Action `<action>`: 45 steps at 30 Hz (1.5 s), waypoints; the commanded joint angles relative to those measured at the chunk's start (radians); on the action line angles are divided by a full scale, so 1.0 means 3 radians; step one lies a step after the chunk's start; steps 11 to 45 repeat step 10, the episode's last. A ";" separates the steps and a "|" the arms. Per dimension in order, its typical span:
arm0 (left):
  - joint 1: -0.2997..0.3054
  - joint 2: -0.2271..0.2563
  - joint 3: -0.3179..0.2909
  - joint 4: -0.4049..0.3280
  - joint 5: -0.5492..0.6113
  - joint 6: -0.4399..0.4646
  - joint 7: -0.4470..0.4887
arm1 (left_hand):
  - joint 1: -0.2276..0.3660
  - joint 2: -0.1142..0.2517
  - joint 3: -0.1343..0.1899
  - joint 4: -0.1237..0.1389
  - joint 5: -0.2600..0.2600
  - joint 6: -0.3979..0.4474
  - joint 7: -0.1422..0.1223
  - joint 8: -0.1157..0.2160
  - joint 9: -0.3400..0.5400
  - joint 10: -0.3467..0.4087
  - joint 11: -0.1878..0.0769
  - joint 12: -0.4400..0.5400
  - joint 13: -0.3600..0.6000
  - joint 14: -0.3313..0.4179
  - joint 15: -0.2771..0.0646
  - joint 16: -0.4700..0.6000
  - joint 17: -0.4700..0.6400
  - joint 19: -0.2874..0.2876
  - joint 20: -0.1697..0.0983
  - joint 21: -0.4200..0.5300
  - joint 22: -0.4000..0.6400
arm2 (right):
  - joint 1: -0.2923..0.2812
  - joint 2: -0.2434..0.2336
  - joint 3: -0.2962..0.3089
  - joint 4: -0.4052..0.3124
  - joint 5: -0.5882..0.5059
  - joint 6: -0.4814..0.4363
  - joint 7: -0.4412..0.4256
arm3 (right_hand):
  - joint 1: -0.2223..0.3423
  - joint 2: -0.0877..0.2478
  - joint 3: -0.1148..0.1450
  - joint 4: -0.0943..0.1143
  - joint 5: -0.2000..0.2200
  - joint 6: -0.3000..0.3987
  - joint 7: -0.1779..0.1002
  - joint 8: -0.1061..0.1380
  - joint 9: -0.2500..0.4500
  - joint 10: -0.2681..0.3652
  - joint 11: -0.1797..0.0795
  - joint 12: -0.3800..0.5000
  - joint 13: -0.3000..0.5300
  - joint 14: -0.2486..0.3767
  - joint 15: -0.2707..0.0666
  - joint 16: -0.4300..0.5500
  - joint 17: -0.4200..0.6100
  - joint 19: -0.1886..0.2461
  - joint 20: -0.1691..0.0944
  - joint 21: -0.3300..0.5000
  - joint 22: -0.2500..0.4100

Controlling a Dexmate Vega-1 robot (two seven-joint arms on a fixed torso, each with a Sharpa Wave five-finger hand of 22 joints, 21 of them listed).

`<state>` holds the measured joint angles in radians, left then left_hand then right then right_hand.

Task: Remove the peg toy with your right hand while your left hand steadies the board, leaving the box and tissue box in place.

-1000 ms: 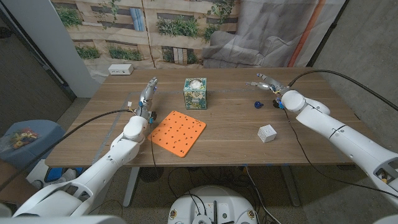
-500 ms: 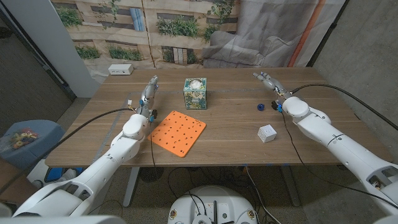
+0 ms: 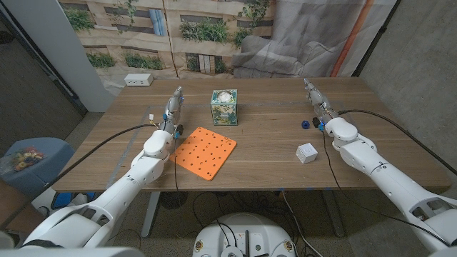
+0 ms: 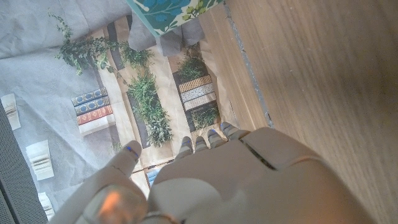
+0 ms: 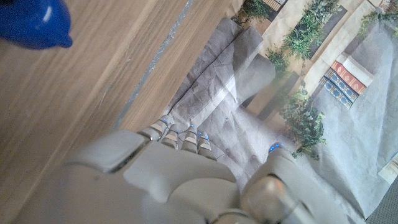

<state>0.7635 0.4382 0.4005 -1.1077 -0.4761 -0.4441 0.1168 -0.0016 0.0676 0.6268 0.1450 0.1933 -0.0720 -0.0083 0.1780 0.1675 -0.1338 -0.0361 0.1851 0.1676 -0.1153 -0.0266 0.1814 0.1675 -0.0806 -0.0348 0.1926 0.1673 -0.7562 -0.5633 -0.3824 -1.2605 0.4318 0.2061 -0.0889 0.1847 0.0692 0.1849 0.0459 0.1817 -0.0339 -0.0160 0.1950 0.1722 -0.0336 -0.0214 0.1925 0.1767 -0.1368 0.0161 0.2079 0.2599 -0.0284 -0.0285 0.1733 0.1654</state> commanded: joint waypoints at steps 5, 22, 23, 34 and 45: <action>-0.0332 -0.0408 0.0022 0.0896 -0.0181 -0.0450 -0.0310 | 0.0018 0.0218 -0.0010 0.0005 0.0030 0.0126 -0.0015 0.0042 0.0001 0.0106 -0.0018 0.0034 0.0002 0.0093 -0.0026 0.0015 -0.0001 0.0122 -0.0230 0.0043 0.0008 | 0.0094 0.0382 0.0101 0.0586 0.0505 0.0585 0.0258 | -0.0080 0.0028 0.0008 0.0032 0.0019 -0.0019 0.0025 -0.0017 0.0002 0.0001 0.0008 -0.0007 0.0000 -0.0009 0.0000 0.0007 -0.0003 0.0016 -0.0043 0.0044 0.0013; -0.0380 -0.0454 0.0053 0.1063 -0.0192 -0.0470 -0.0379 | 0.0024 0.0223 -0.0009 0.0002 0.0032 0.0139 -0.0016 0.0039 0.0002 0.0128 -0.0020 0.0036 0.0002 0.0107 -0.0027 0.0012 -0.0002 0.0128 -0.0226 0.0039 0.0007 | 0.0076 0.0476 0.0083 0.0660 0.0533 0.0655 0.0218 | -0.0095 0.0050 0.0018 0.0032 0.0027 -0.0017 0.0040 -0.0024 0.0002 0.0046 0.0018 0.0003 0.0000 0.0037 -0.0017 0.0018 -0.0024 0.0097 -0.0044 0.0073 0.0011; -0.0380 -0.0454 0.0053 0.1063 -0.0192 -0.0470 -0.0379 | 0.0024 0.0223 -0.0009 0.0002 0.0032 0.0139 -0.0016 0.0039 0.0002 0.0128 -0.0020 0.0036 0.0002 0.0107 -0.0027 0.0012 -0.0002 0.0128 -0.0226 0.0039 0.0007 | 0.0076 0.0476 0.0083 0.0660 0.0533 0.0655 0.0218 | -0.0095 0.0050 0.0018 0.0032 0.0027 -0.0017 0.0040 -0.0024 0.0002 0.0046 0.0018 0.0003 0.0000 0.0037 -0.0017 0.0018 -0.0024 0.0097 -0.0044 0.0073 0.0011; -0.0380 -0.0454 0.0053 0.1063 -0.0192 -0.0470 -0.0379 | 0.0024 0.0223 -0.0009 0.0002 0.0032 0.0139 -0.0016 0.0039 0.0002 0.0128 -0.0020 0.0036 0.0002 0.0107 -0.0027 0.0012 -0.0002 0.0128 -0.0226 0.0039 0.0007 | 0.0076 0.0476 0.0083 0.0660 0.0533 0.0655 0.0218 | -0.0095 0.0050 0.0018 0.0032 0.0027 -0.0017 0.0040 -0.0024 0.0002 0.0046 0.0018 0.0003 0.0000 0.0037 -0.0017 0.0018 -0.0024 0.0097 -0.0044 0.0073 0.0011; -0.0380 -0.0454 0.0053 0.1063 -0.0192 -0.0470 -0.0379 | 0.0024 0.0223 -0.0009 0.0002 0.0032 0.0139 -0.0016 0.0039 0.0002 0.0128 -0.0020 0.0036 0.0002 0.0107 -0.0027 0.0012 -0.0002 0.0128 -0.0226 0.0039 0.0007 | 0.0076 0.0476 0.0083 0.0660 0.0533 0.0655 0.0218 | -0.0095 0.0050 0.0018 0.0032 0.0027 -0.0017 0.0040 -0.0024 0.0002 0.0046 0.0018 0.0003 0.0000 0.0037 -0.0017 0.0018 -0.0024 0.0097 -0.0044 0.0073 0.0011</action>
